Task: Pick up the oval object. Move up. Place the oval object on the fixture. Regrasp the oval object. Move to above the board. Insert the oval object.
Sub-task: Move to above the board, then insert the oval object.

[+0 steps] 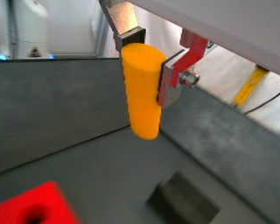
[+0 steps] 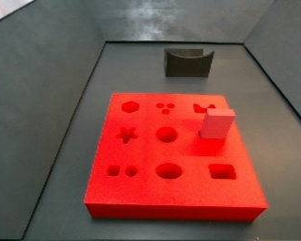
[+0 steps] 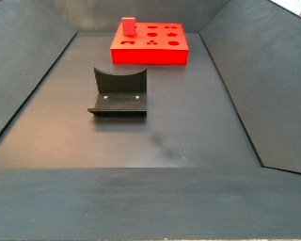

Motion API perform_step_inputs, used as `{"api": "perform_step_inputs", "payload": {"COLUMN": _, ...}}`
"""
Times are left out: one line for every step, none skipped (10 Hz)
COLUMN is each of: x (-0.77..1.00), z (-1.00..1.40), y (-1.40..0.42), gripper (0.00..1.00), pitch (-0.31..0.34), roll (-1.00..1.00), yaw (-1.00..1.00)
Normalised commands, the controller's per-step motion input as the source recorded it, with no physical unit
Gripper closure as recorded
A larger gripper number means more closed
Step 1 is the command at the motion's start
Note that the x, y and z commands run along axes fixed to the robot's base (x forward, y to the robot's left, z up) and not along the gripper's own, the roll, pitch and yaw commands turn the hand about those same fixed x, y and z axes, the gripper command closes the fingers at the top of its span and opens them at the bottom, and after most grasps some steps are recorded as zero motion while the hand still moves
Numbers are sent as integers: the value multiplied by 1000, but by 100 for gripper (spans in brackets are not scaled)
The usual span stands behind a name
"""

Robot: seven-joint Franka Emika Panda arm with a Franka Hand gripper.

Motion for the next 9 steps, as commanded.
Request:
{"api": "perform_step_inputs", "payload": {"x": -320, "z": 58, "y": -696, "gripper": 100, "pitch": 27, "roll": -1000, "yaw": -174}}
{"api": "perform_step_inputs", "payload": {"x": -205, "z": 28, "y": -401, "gripper": 100, "pitch": 33, "roll": -1000, "yaw": -166}}
{"api": "perform_step_inputs", "payload": {"x": -113, "z": 24, "y": -171, "gripper": 100, "pitch": 34, "roll": -1000, "yaw": -147}}
{"api": "perform_step_inputs", "payload": {"x": -88, "z": 7, "y": -91, "gripper": 100, "pitch": 20, "roll": -797, "yaw": -106}}
{"api": "perform_step_inputs", "payload": {"x": -78, "z": 2, "y": -57, "gripper": 100, "pitch": 7, "roll": -637, "yaw": -81}}
{"api": "perform_step_inputs", "payload": {"x": -53, "z": 3, "y": -15, "gripper": 100, "pitch": -11, "roll": -316, "yaw": -21}}
{"api": "perform_step_inputs", "payload": {"x": -37, "z": 0, "y": -3, "gripper": 100, "pitch": -21, "roll": -220, "yaw": -12}}
{"api": "perform_step_inputs", "payload": {"x": 0, "z": 0, "y": 0, "gripper": 100, "pitch": 0, "roll": -7, "yaw": 0}}
{"api": "perform_step_inputs", "payload": {"x": 0, "z": 0, "y": -29, "gripper": 100, "pitch": 0, "roll": 0, "yaw": 0}}
